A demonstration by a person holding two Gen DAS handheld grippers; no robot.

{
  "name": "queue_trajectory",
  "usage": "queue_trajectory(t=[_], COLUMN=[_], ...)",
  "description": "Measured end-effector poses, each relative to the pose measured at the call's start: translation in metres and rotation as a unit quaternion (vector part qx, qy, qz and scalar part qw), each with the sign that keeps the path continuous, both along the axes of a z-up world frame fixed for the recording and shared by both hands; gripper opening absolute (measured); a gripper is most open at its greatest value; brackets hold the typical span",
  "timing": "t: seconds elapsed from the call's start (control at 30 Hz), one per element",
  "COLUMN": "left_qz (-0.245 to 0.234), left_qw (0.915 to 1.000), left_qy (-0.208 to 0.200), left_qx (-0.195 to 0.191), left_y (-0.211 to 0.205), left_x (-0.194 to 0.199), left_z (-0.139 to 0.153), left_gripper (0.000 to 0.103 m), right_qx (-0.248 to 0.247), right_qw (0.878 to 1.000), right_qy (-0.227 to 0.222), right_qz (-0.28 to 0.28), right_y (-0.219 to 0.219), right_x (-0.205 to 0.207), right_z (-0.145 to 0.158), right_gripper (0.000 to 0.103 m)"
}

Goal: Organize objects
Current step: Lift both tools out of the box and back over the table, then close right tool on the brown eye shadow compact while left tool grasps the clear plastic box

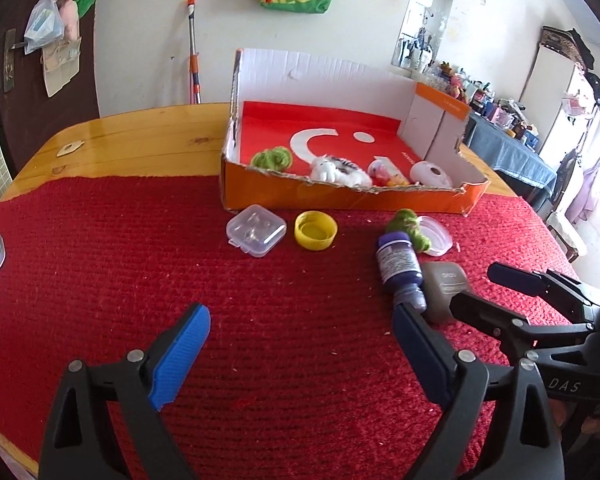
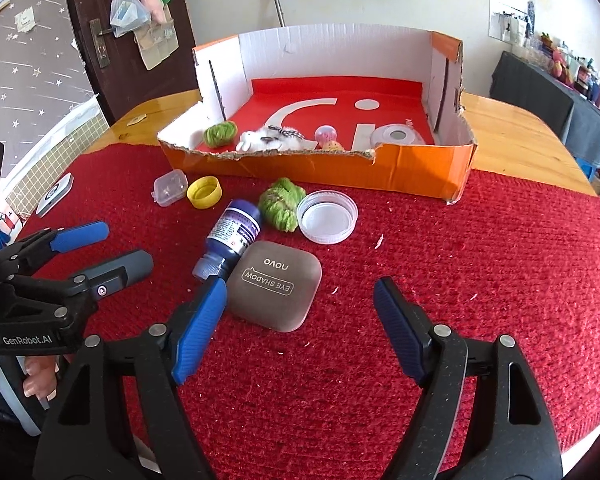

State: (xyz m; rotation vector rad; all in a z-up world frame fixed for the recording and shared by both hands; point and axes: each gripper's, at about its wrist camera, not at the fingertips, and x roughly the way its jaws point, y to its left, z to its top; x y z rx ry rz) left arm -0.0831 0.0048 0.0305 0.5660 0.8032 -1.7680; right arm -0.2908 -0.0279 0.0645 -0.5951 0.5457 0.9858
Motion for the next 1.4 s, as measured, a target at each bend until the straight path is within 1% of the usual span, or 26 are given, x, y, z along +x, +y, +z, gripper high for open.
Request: queue_trajectory(t=[0.1,0.2,0.4,0.57,0.7,0.87,1.0,1.2,1.27,1.4], left_qz=[0.004,0.01,0.018,0.02,0.014,-0.005,-0.011,-0.023,-0.026,-0.034], left_qw=[1.0,0.9999,0.9996,0.999,0.9984,0.9975,0.9974,0.9966,0.9964,0.9965], left_qy=[0.001,-0.002,-0.017,-0.023,-0.037,-0.047,-0.051,-0.063,-0.066,-0.063], left_qx=[0.005,0.009,0.015,0.033,0.041,0.053,0.051,0.048,0.046,0.042], left_y=[-0.004,-0.012,-0.03,-0.047,-0.058,-0.068,-0.073,-0.08,-0.081,-0.081], left_x=[0.003,0.008,0.018,0.025,0.026,0.024,0.023,0.019,0.018,0.018], left_z=[-0.002,-0.003,-0.006,-0.011,-0.013,-0.016,-0.015,-0.016,-0.015,-0.015], left_gripper=[0.095,0.095,0.095,0.095,0.095,0.095,0.093,0.085,0.079,0.074], right_qx=[-0.005,-0.007,-0.01,-0.023,-0.01,0.0,0.003,0.001,0.0,-0.002], right_qw=[1.0,1.0,1.0,0.999,1.0,0.999,1.0,1.0,1.0,1.0], right_qy=[0.001,0.004,-0.003,-0.014,-0.025,-0.021,-0.016,-0.018,-0.018,-0.017], right_qz=[0.003,0.007,0.021,0.027,0.004,-0.025,-0.023,-0.001,0.004,0.01], right_y=[0.002,0.004,0.008,0.013,0.008,0.0,-0.001,0.006,0.008,0.01], right_x=[0.001,0.002,-0.001,0.001,0.011,0.035,0.041,0.036,0.035,0.036], right_z=[-0.004,-0.008,-0.01,-0.016,-0.009,0.0,0.004,0.005,0.004,0.002], right_gripper=[0.076,0.08,0.08,0.08,0.08,0.08,0.08,0.08,0.08,0.08])
